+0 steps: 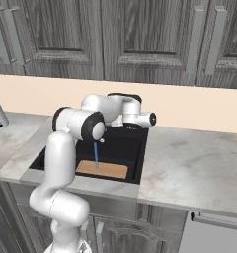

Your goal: Turn on the sink faucet with hot water and rinse the cutting board for ten seconds, then turn off the faucet. Push the cutting board to reach the water if necessary.

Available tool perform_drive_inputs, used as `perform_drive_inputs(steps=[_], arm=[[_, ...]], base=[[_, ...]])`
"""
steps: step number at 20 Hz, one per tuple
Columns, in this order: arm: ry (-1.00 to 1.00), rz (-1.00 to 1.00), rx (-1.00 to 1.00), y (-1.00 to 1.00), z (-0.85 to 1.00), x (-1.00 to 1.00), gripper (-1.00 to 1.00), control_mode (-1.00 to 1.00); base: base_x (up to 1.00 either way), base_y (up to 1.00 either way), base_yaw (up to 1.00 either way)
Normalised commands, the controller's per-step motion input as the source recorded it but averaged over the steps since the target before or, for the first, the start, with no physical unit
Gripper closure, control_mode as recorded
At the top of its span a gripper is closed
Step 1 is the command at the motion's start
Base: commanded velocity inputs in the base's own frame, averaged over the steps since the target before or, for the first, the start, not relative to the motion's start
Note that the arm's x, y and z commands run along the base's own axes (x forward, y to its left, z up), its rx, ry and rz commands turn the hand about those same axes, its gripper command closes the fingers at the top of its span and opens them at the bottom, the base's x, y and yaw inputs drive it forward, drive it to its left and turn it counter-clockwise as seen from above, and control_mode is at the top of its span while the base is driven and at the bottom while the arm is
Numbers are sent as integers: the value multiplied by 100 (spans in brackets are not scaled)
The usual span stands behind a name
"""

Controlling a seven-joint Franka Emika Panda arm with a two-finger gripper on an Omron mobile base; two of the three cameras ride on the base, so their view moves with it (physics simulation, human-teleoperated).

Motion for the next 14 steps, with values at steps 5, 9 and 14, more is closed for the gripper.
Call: perform_drive_inputs(steps=[5,9,14], arm=[[0,0,0,0,0,0,-100,-100],[0,0,0,0,0,0,-100,-100],[0,0,0,0,0,0,-100,-100]], base=[[0,0,0],[0,0,0],[0,0,0]])
